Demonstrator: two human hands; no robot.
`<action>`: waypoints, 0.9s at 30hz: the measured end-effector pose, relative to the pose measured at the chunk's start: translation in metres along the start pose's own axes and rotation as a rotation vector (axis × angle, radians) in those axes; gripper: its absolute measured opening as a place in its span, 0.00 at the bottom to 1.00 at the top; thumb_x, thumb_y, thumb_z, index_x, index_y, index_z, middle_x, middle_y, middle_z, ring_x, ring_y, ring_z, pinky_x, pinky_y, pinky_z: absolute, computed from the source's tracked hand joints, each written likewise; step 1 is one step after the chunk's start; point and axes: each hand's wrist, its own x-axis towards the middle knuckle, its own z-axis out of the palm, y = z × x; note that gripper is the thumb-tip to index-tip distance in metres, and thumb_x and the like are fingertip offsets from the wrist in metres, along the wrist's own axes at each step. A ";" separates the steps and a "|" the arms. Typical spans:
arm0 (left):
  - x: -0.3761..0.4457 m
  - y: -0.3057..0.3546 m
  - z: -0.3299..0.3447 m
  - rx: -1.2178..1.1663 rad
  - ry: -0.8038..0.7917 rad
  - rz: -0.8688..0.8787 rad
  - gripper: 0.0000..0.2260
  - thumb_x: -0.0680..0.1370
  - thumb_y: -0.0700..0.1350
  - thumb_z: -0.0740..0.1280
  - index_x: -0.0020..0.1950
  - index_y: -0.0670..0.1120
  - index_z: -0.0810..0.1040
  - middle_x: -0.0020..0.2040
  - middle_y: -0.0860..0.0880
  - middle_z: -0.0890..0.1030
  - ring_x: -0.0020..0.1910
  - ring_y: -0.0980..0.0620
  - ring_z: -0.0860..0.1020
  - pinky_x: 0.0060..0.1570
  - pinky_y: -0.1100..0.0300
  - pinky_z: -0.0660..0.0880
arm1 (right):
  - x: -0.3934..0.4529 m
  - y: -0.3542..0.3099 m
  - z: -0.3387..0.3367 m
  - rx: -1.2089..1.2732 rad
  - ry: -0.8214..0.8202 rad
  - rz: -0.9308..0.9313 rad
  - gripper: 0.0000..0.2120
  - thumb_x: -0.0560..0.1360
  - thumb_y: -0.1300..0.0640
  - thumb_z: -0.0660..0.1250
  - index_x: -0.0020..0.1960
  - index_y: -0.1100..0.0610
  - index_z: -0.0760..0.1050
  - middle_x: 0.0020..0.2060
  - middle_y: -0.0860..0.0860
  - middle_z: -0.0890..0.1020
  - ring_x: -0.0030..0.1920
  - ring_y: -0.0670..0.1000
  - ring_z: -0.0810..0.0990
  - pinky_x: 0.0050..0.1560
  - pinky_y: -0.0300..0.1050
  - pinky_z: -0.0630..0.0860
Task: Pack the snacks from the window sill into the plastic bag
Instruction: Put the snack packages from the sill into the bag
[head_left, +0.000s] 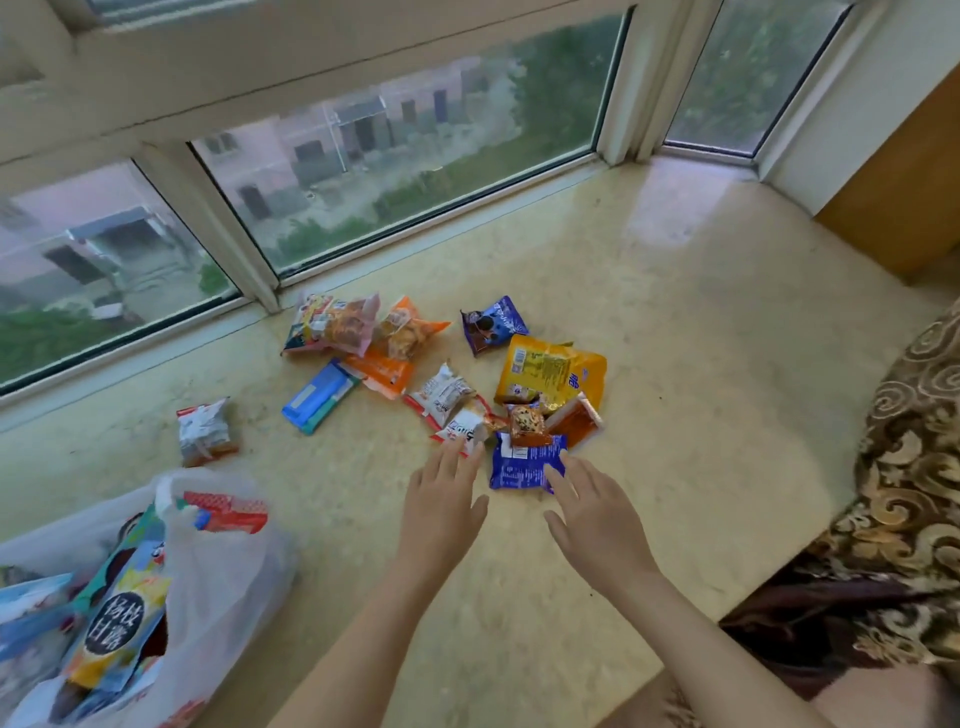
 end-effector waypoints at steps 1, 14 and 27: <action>0.012 -0.001 0.008 0.023 0.011 0.006 0.30 0.78 0.52 0.64 0.78 0.53 0.57 0.78 0.50 0.57 0.76 0.49 0.56 0.70 0.54 0.61 | 0.009 0.005 0.010 -0.001 0.011 0.003 0.27 0.65 0.51 0.77 0.62 0.59 0.78 0.62 0.58 0.78 0.60 0.58 0.79 0.55 0.53 0.79; 0.127 -0.052 0.129 -0.007 0.112 -0.037 0.21 0.81 0.57 0.49 0.72 0.58 0.68 0.75 0.47 0.66 0.73 0.45 0.65 0.63 0.48 0.69 | 0.097 0.016 0.126 0.140 0.121 0.172 0.26 0.73 0.46 0.69 0.67 0.56 0.72 0.61 0.58 0.77 0.60 0.59 0.77 0.56 0.55 0.75; 0.108 -0.060 0.123 -0.511 0.059 -0.335 0.28 0.75 0.52 0.70 0.73 0.62 0.64 0.71 0.53 0.69 0.68 0.52 0.69 0.63 0.46 0.70 | 0.116 0.004 0.112 0.796 0.043 0.547 0.21 0.70 0.55 0.74 0.60 0.45 0.71 0.51 0.42 0.76 0.55 0.47 0.77 0.54 0.50 0.77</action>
